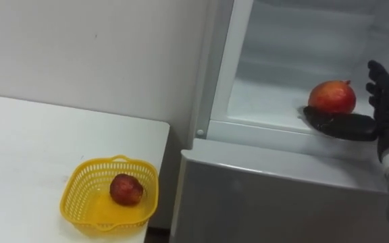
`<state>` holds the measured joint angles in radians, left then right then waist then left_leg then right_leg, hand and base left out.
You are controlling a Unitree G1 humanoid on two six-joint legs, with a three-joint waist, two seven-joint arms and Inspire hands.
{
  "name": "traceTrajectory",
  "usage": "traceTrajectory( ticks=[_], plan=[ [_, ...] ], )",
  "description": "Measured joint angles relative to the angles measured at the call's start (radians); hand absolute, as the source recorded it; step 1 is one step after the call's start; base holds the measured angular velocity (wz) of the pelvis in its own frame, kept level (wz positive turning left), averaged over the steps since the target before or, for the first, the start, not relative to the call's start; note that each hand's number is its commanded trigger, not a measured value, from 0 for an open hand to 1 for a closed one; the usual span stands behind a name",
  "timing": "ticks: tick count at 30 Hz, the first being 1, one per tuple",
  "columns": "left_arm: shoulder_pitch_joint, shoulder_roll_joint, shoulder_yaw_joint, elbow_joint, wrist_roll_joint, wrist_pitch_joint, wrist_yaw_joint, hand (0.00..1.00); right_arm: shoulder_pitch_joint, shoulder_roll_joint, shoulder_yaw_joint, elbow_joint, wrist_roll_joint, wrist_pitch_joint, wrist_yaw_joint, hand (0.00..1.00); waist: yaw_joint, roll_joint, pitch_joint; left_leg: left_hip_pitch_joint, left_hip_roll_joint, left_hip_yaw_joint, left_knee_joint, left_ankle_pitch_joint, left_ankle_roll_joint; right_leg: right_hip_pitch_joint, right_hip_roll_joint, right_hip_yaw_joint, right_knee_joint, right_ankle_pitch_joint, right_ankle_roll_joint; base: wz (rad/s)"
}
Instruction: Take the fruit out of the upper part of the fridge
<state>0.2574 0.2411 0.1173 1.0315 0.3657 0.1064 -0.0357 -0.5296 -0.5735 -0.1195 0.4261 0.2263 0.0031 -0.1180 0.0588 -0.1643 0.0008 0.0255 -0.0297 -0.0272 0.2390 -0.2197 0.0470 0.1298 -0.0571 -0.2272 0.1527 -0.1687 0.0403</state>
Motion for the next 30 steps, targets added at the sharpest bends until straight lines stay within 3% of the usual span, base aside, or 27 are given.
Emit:
traceTrajectory(
  ticks=[2,4,5,10,21,30],
  plan=[
    [0.000,0.003,0.000,0.000,0.000,0.009,-0.004,0.00,0.000,-0.006,0.000,0.000,0.000,0.009,0.021,0.51,0.000,0.000,-0.0001,-0.001,0.000,-0.001,-0.001,0.000,0.000,0.000,0.000,-0.001,0.000,0.000,0.000,0.02],
    [0.002,0.003,0.003,0.000,0.000,0.020,-0.005,0.00,0.000,-0.016,0.000,0.009,0.007,0.014,0.046,0.96,0.000,-0.002,-0.0013,-0.001,0.000,-0.002,0.001,0.000,0.000,0.001,0.000,-0.002,0.000,0.000,0.000,0.00],
    [0.002,0.003,0.005,0.000,-0.001,0.022,-0.005,0.00,0.000,-0.018,0.000,0.014,0.010,0.013,0.050,1.00,0.000,-0.002,-0.0013,-0.001,0.000,-0.002,0.002,0.000,0.000,0.001,0.000,-0.002,0.000,0.000,0.000,0.00],
    [0.001,0.003,0.009,0.000,-0.001,0.037,0.004,0.00,-0.006,-0.050,0.010,0.086,0.056,0.017,0.120,1.00,0.015,-0.012,-0.0085,0.009,0.001,-0.005,0.004,0.000,0.000,0.010,-0.001,0.002,0.000,0.000,0.000,0.00],
    [-0.001,0.007,0.006,0.002,-0.001,0.059,0.021,0.00,-0.041,-0.096,-0.002,0.123,0.097,0.011,0.175,1.00,0.027,0.006,0.0043,0.017,0.001,-0.005,-0.002,0.000,0.000,0.016,0.002,0.002,-0.002,0.000,0.000,0.00],
    [0.000,0.014,-0.002,0.002,-0.001,0.059,0.034,0.00,-0.052,-0.103,0.013,0.156,0.100,0.016,0.195,1.00,0.028,-0.017,0.0029,0.024,0.001,-0.018,-0.001,0.000,0.000,0.028,0.003,0.004,-0.003,0.000,0.000,0.07]
  ],
)
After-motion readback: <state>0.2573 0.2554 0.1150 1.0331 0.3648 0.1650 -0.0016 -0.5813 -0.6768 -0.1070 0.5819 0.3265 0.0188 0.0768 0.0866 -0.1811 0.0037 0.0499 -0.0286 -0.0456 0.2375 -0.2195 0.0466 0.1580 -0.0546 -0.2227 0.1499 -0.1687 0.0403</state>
